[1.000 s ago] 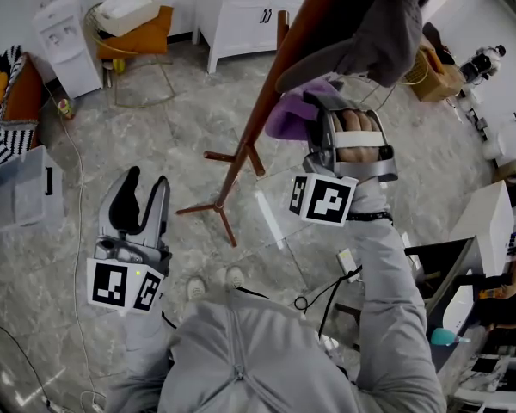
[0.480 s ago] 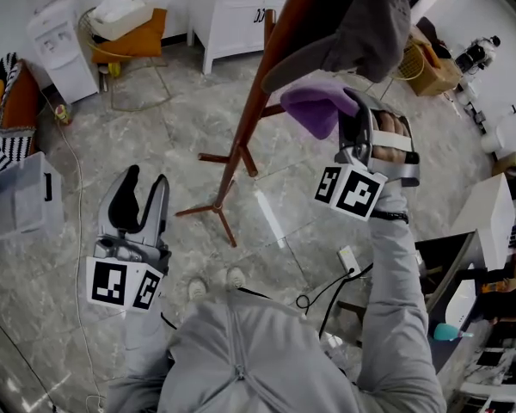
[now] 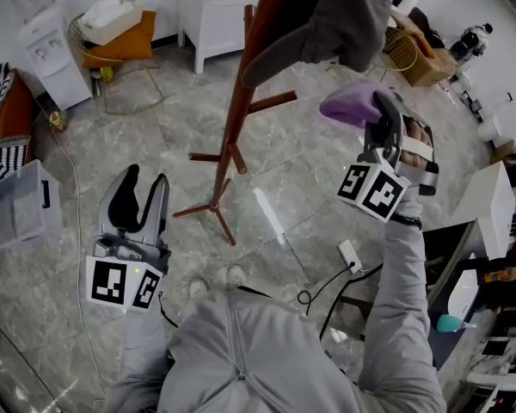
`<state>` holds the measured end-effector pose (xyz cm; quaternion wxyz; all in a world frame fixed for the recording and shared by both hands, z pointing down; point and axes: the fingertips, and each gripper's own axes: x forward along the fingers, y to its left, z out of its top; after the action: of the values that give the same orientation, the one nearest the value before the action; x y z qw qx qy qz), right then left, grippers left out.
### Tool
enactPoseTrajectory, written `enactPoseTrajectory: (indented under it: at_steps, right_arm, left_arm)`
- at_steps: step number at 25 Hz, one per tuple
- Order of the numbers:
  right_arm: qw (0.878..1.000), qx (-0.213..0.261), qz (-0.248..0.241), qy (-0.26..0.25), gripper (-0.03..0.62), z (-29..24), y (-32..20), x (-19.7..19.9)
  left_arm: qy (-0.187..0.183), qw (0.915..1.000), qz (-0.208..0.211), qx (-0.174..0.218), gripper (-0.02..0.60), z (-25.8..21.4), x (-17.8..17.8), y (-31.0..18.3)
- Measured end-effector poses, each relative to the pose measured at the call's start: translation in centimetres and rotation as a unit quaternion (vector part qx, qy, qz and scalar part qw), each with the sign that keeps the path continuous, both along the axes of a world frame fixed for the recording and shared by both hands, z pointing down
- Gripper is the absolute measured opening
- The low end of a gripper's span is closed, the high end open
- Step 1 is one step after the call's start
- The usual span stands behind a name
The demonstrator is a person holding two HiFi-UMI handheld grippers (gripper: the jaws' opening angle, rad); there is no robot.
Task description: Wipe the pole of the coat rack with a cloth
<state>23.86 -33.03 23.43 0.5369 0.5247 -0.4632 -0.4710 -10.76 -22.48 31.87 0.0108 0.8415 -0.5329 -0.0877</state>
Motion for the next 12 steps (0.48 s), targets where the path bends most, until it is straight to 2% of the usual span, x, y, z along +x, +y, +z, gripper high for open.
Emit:
enactPoseTrajectory:
  at_steps: [3, 6, 8, 12]
  right_arm:
    - [0.999, -0.001, -0.013, -0.048, 0.038, 0.0, 1.8, 0.3]
    - [0.988, -0.024, -0.056, -0.142, 0.038, 1.1, 3.7, -1.6]
    - [0.972, -0.053, -0.09, -0.212, 0.038, 2.4, 4.4, -3.8]
    - [0.922, -0.119, -0.156, -0.335, 0.038, 4.5, 4.9, -9.8]
  left_arm:
    - [-0.002, 1.0, 0.003, -0.002, 0.204, 0.1, 0.3, 0.1]
    - [-0.003, 1.0, 0.005, -0.004, 0.206, 0.3, 0.5, 0.2]
    - [-0.004, 1.0, 0.005, -0.005, 0.206, 0.3, 0.5, 0.3]
    - [-0.005, 1.0, 0.003, -0.008, 0.206, 0.5, 0.1, 0.5]
